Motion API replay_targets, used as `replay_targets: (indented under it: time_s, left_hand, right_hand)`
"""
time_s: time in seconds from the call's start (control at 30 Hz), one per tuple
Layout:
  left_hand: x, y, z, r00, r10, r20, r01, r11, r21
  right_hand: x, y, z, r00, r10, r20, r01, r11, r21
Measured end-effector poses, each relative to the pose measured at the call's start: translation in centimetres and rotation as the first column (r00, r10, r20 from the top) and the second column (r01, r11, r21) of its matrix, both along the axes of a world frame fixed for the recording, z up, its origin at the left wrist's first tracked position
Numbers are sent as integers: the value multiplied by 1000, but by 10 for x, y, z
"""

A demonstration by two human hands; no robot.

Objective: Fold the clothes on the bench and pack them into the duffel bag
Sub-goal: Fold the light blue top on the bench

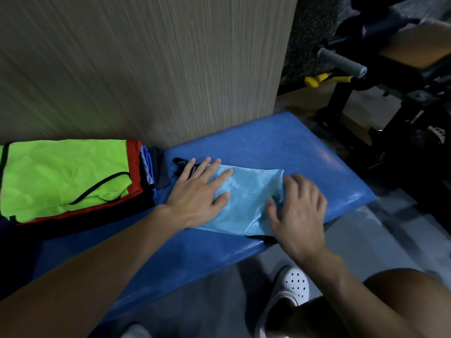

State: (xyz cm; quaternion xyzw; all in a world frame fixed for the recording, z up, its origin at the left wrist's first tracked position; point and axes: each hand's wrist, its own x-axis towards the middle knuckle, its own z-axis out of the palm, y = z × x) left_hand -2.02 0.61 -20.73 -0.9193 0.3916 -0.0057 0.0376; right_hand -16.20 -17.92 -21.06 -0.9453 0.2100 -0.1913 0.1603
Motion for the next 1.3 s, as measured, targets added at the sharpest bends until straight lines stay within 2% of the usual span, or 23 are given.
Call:
replay_targets:
  time_s: [0.1, 0.17, 0.27, 0.53, 0.7, 0.87, 1.03, 1.2, 1.3]
  left_hand:
    - [-4, 7, -1, 1000, 1, -4, -1, 1000, 7]
    - [-4, 10, -4, 1000, 16, -13, -16, 1000, 12]
    - [-3, 15, -10, 999, 42, -12, -42, 999, -4]
    - [-9, 21, -16, 993, 99, -69, -104, 992, -70]
    - [-21, 21, -5, 997, 73, -5, -73, 989, -129]
    - [-26, 27, -11, 999, 43, -30, -45, 995, -91]
    - [-22, 30, -15, 999, 44, -17, -45, 995, -87]
    - [-20, 29, -16, 998, 56, -26, -58, 994, -95]
    - [-19, 28, -15, 998, 52, -35, -55, 995, -88]
  right_hand:
    - [5, 8, -11, 964, 222, -150, -251, 943, -220]
    - [5, 11, -25, 936, 228, -267, -296, 923, -247]
    - [3, 10, -37, 927, 166, -335, -253, 938, -236]
    - [-10, -4, -35, 956, 98, -275, -168, 955, -245]
    - [-20, 1, -19, 995, 95, -16, -95, 995, -7]
    - [-25, 0, -28, 987, 127, -98, -127, 992, 5]
    - [-27, 0, -28, 983, 150, -104, -156, 986, -53]
    - [-36, -5, -21, 949, 305, -84, -304, 952, 26]
    - [-36, -7, -20, 939, 336, -71, -332, 941, 58]
